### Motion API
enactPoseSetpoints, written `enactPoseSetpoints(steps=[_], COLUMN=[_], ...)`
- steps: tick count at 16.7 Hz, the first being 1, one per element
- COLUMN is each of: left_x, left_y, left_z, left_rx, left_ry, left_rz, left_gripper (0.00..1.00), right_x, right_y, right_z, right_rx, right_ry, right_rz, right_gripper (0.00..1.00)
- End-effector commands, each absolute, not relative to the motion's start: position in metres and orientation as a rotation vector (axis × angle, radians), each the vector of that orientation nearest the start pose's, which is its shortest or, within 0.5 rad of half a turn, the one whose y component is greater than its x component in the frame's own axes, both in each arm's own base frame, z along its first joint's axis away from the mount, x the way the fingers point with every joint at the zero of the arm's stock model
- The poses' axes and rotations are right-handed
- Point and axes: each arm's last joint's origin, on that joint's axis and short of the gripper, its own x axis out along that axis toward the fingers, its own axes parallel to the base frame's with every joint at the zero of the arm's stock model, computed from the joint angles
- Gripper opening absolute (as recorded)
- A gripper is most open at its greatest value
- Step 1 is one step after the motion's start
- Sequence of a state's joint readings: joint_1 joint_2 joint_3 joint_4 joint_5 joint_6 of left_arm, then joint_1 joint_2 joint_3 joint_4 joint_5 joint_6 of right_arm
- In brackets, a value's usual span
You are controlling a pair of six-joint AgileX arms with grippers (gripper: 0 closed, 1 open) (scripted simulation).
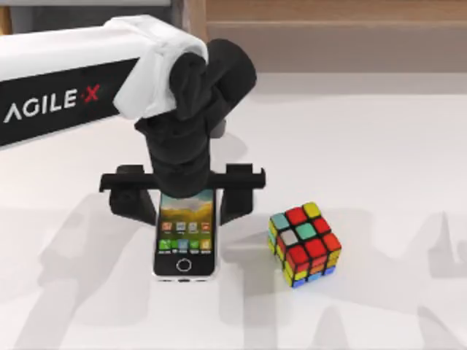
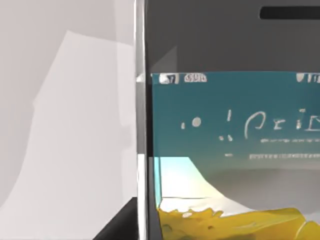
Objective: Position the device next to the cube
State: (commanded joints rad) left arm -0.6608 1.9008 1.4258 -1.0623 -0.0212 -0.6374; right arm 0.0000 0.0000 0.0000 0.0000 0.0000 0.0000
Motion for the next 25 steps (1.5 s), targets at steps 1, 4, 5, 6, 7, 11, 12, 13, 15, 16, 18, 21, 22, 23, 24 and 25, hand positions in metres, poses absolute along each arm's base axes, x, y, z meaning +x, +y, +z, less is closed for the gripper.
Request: enactPoseSetpoints(steps=[1,4,5,6,7,11,12,13,15,16,18,21,22,23,24,25], left_x=[0.287,0.287,0.288,0.288,0.288,0.29,0.29,0.29,0.291,0.291,0.29,0.289,0.288,0.287,0.287,0.287], left_y=[-0.218,-0.218,-0.219,-0.219,-0.219,-0.221,-0.221,-0.221,-0.222,-0.222,-0.222,-0.221,-0.22,-0.219,-0.219,-0.219], left_z=[0.192,0.191,0.19,0.19,0.189,0.183,0.182,0.179,0.174,0.171,0.163,0.149,0.143,0.138,0.136,0.136], left_rx=[0.011,0.006,0.004,0.001,-0.002,-0.014,-0.016,-0.018,-0.02,-0.02,-0.017,-0.004,0.003,0.011,0.014,0.014], left_ry=[1.53,1.52,1.515,1.51,1.505,1.484,1.48,1.477,1.474,1.475,1.481,1.503,1.515,1.528,1.533,1.533], left_rz=[-0.016,-0.021,-0.024,-0.026,-0.029,-0.041,-0.043,-0.045,-0.047,-0.047,-0.044,-0.032,-0.025,-0.018,-0.015,-0.015], left_gripper=[0.0,0.0,0.0,0.0,0.0,0.0,0.0,0.0,0.0,0.0,0.0,0.0,0.0,0.0,0.0,0.0], right_x=[0.106,0.106,0.106,0.106,0.106,0.106,0.106,0.106,0.106,0.106,0.106,0.106,0.106,0.106,0.106,0.106], right_y=[-0.001,-0.001,-0.001,-0.001,-0.001,-0.001,-0.001,-0.001,-0.001,-0.001,-0.001,-0.001,-0.001,-0.001,-0.001,-0.001], right_z=[0.16,0.16,0.16,0.16,0.16,0.16,0.16,0.16,0.16,0.16,0.16,0.16,0.16,0.16,0.16,0.16], right_rx=[0.0,0.0,0.0,0.0,0.0,0.0,0.0,0.0,0.0,0.0,0.0,0.0,0.0,0.0,0.0,0.0], right_ry=[0.0,0.0,0.0,0.0,0.0,0.0,0.0,0.0,0.0,0.0,0.0,0.0,0.0,0.0,0.0,0.0], right_rz=[0.0,0.0,0.0,0.0,0.0,0.0,0.0,0.0,0.0,0.0,0.0,0.0,0.0,0.0,0.0,0.0], right_gripper=[1.0,1.0,1.0,1.0,1.0,1.0,1.0,1.0,1.0,1.0,1.0,1.0,1.0,1.0,1.0,1.0])
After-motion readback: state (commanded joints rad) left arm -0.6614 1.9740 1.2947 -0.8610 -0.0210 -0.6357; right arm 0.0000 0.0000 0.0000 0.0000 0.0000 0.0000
